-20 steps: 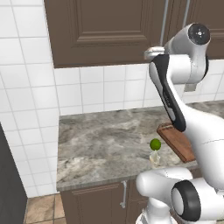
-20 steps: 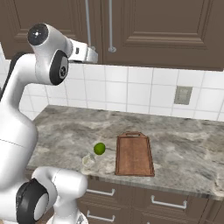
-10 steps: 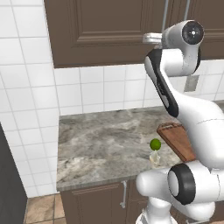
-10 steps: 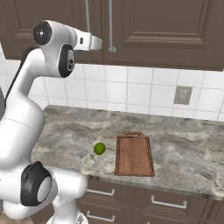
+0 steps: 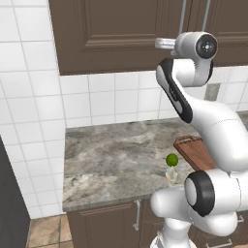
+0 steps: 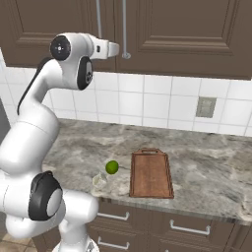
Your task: Open the cabinet. Place the bowl and condiment on the counter. Then place the lime and garlic on the cutting board.
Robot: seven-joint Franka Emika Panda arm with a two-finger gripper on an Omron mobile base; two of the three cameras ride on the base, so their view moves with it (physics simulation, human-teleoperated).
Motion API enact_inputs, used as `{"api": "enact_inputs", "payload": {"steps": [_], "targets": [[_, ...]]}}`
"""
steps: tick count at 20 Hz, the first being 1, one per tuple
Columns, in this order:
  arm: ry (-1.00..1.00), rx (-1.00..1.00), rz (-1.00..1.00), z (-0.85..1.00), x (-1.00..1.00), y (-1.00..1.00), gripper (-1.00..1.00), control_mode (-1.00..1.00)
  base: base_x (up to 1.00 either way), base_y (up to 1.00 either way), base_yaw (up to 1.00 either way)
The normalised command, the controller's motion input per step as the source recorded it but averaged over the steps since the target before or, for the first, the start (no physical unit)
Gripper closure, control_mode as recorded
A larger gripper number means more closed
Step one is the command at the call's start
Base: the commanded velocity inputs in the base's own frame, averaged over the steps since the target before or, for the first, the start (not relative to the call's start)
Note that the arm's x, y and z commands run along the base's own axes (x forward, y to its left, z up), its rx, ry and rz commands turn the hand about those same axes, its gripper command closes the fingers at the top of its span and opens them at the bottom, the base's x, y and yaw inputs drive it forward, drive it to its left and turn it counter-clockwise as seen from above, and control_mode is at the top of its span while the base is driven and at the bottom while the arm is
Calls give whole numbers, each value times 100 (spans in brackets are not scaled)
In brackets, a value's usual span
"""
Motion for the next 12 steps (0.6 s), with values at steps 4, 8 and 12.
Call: {"api": "enact_inputs", "payload": {"steps": [4,8,12], "targets": [[0,0,0,6,54,-5,-100,-100,0,0,0],[0,0,0,1,54,-3,-100,-100,0,0,0],[0,0,0,0,28,5,100,-100,0,0,0]]}}
